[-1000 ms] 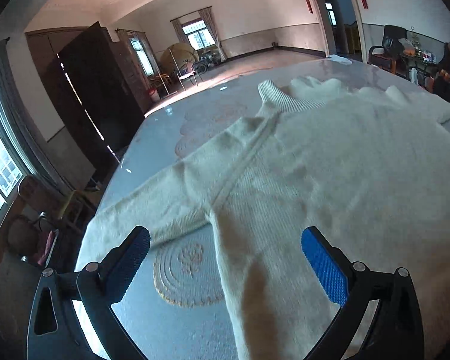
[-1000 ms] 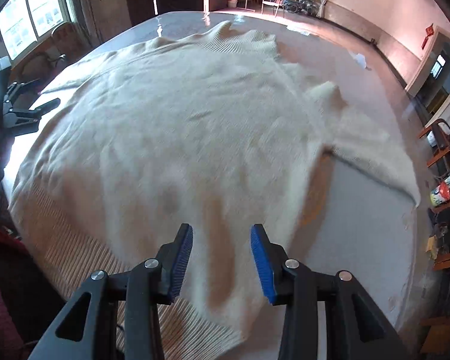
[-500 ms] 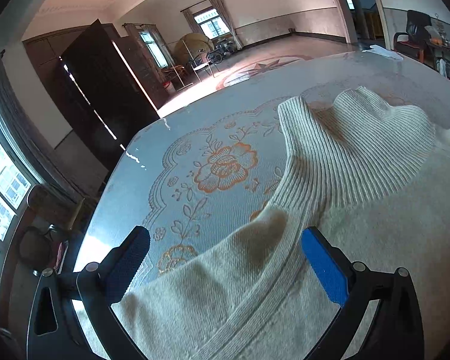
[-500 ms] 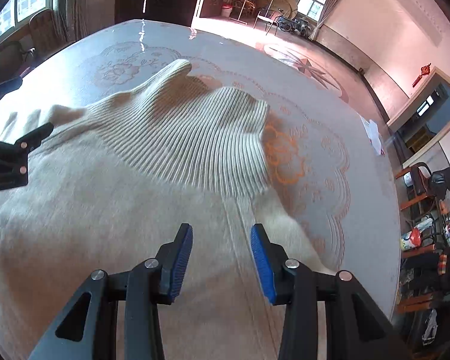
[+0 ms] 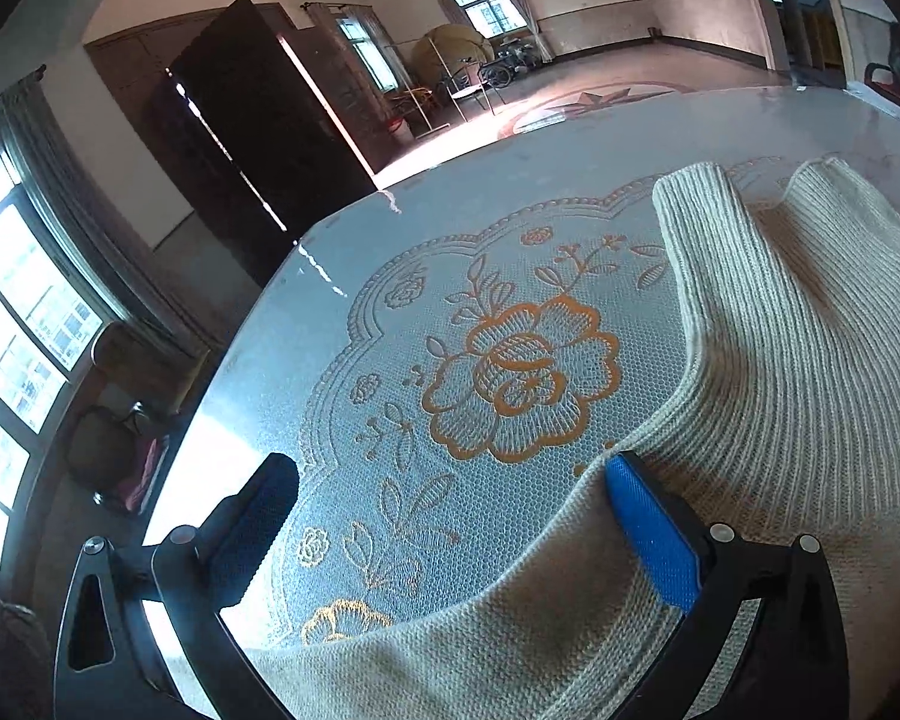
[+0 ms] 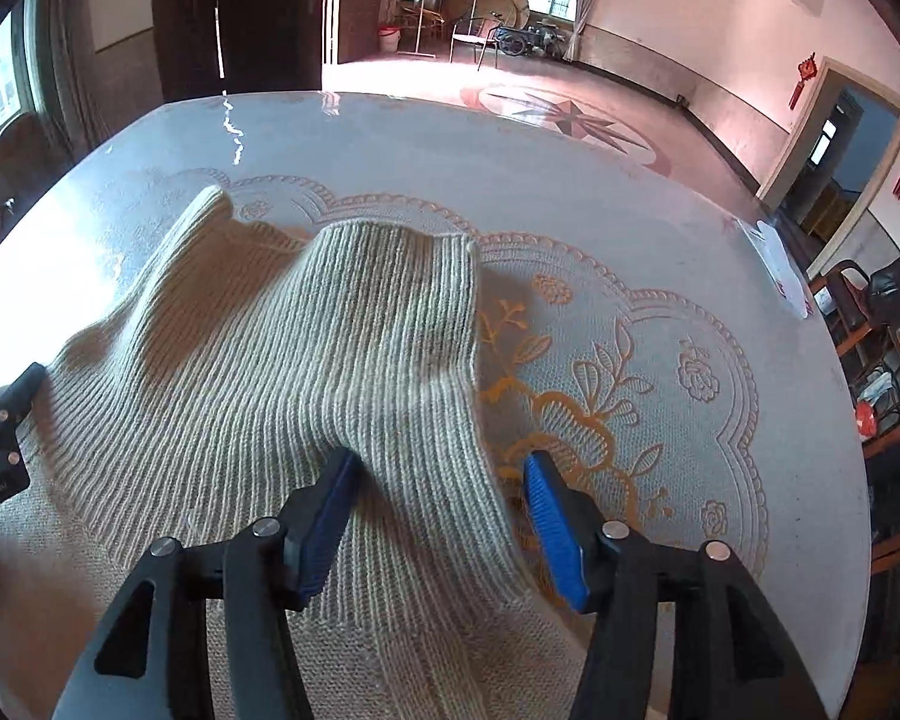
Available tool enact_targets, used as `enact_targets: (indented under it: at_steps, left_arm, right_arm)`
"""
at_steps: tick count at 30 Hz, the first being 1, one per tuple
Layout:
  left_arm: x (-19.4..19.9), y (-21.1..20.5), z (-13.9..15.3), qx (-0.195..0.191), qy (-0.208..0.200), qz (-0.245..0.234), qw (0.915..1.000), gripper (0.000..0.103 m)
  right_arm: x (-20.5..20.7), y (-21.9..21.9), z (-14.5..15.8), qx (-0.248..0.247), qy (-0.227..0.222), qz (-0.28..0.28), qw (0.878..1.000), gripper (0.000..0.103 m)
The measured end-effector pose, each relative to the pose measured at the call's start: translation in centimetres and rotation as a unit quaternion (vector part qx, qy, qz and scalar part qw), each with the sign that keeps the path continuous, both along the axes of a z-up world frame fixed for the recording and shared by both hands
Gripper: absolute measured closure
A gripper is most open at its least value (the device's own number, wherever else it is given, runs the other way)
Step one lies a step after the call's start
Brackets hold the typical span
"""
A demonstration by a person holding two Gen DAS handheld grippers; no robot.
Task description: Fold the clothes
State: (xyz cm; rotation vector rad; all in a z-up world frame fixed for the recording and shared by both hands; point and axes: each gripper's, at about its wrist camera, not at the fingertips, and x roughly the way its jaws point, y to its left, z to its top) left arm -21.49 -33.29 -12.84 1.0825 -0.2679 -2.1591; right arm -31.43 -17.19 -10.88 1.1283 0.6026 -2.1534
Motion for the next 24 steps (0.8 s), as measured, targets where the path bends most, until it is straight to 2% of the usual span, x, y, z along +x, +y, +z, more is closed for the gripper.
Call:
enact_targets:
  at_steps: [3,5,6,9,12,14,17,21,24]
  left_arm:
    - [0.5,1.1,-0.1,-0.035,-0.014,-0.014,0.9992,0.0]
    - [1.6,1.9,0.2,-0.04,-0.021,-0.018,0.9988,0.0]
    - [2.3,2.4,0.4,-0.039,-0.021,-0.019,0.9988,0.0]
    - [5.6,3.8,1.3,-0.023,-0.003,-0.023,0.9995,0.0]
    - [8.5,4.5,1.2,-0.001,-0.002,-0.019,0.9998,0.0]
    - [9.8,4.5,0.5,0.005,-0.01,-0.014,0.9998,0.0]
    - [10.8,4.0,0.0,0.009,0.003,-0.01,0.9999,0.0]
    - [10.1,4.3,-0.3,-0.013,-0.005,-0.011,0.9998,0.0]
    - [10.1,4.5,-0.1,-0.027,-0.018,-0.014,0.9994,0.0]
  right_arm:
    - [0.2,1.9,1.2,-0.031,-0.005,-0.008,0.999,0.05]
    - [1.4,4.3,2.7,-0.081,-0.022,0.003,0.996,0.049]
    - [2.3,5.3,3.1,-0.086,-0.039,0.01,0.995,0.048]
    - [5.8,8.0,2.8,-0.048,-0.056,0.017,0.997,0.048]
    - [9.3,10.4,1.9,-0.043,-0.077,0.026,0.996,0.048]
    - [10.9,11.4,1.0,-0.034,-0.077,0.022,0.996,0.048]
    - [11.9,12.6,-0.2,-0.02,-0.058,0.009,0.998,0.048]
    - [10.2,12.9,-0.3,-0.018,-0.034,-0.041,0.998,0.047]
    - [8.1,15.1,0.3,-0.055,-0.056,-0.115,0.99,0.048]
